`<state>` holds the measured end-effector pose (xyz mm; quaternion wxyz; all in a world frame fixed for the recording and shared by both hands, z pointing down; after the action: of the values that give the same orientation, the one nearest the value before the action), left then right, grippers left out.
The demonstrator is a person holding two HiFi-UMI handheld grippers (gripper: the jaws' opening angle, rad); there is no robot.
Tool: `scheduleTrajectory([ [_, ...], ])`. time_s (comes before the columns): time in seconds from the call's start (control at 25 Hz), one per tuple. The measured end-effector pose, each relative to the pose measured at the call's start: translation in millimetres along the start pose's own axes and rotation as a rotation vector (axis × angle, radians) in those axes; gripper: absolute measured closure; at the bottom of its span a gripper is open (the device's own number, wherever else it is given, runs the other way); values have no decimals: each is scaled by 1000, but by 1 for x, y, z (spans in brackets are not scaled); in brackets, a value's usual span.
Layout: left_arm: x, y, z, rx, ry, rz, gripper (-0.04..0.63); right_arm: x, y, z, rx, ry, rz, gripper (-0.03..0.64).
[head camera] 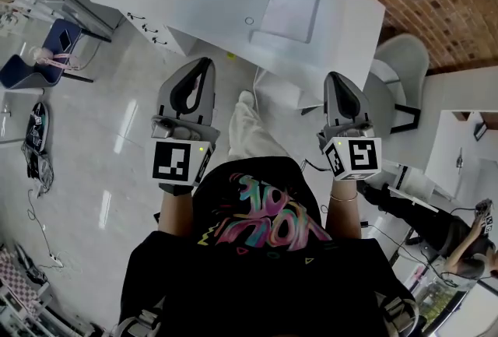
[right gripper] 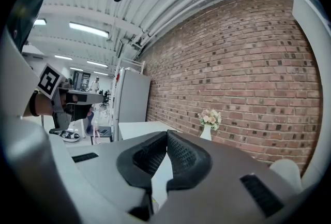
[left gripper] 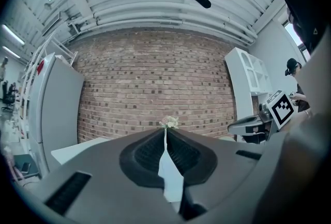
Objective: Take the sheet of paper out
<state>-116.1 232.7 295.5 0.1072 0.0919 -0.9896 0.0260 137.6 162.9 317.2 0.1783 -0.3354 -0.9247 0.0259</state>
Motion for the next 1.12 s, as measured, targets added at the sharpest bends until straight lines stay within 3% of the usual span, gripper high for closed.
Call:
scheduleTrajectory([
  [0.36, 32, -127, 14, 36, -11, -56, 563, -67, -105, -7, 20, -21, -28, 597],
  [0.68, 51, -247, 40, 4, -19, -102, 563, -133, -192, -4, 16, -29, -33, 597],
  [1.12, 57, -334, 32, 89, -25, -160, 563, -184, -240, -13, 26, -68, -77, 597],
])
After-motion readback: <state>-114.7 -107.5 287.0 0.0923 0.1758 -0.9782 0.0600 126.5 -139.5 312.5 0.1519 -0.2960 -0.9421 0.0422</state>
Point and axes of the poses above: the fingertips, and each gripper's own axes: y backward along the fingers, x to its left, z out of its top, the point moved 5 cm from there along y, backward along the fingers, and after that the axes turned 12 degrees about y, right-handed, at the moved point
